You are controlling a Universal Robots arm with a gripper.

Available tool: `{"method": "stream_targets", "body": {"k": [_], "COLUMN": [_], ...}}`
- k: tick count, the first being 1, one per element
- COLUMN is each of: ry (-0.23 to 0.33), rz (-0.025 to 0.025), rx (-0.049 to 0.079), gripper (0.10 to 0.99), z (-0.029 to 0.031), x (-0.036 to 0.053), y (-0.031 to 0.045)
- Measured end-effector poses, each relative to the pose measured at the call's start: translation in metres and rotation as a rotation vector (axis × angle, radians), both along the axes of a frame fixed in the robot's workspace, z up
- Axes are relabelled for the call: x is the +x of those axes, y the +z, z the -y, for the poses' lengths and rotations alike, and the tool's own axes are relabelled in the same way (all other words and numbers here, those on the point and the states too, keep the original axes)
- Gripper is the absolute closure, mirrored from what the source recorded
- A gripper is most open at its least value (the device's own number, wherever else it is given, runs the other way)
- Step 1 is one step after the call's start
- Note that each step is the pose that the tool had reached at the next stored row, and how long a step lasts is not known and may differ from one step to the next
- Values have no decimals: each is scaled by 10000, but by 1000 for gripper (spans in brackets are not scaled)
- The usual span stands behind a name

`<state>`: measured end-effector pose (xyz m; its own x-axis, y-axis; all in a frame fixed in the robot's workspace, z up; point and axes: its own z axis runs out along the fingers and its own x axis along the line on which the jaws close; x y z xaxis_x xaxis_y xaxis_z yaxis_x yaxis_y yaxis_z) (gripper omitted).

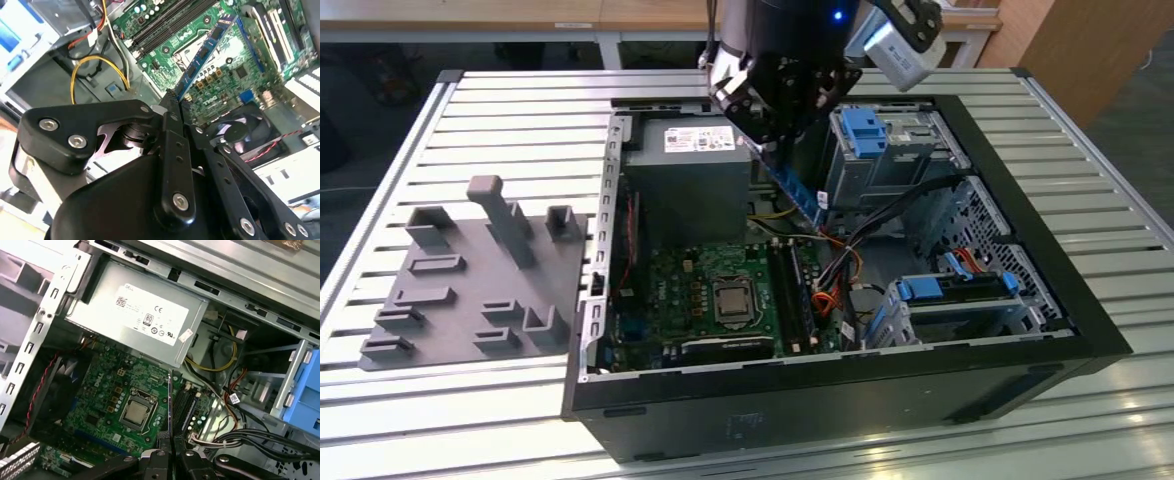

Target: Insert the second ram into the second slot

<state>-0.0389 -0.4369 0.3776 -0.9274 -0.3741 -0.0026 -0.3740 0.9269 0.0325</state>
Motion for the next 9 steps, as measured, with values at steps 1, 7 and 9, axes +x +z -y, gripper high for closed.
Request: {"method": "stream_targets", "body": {"k": [1,7,9], "ry": [-167,-1264,-1633], "rz": [0,0,0], "rx": [0,-1,-1], "gripper": [949,949,949], "z": [0,0,0], "x": [0,0,0], "y": [-2,-14,-17]}}
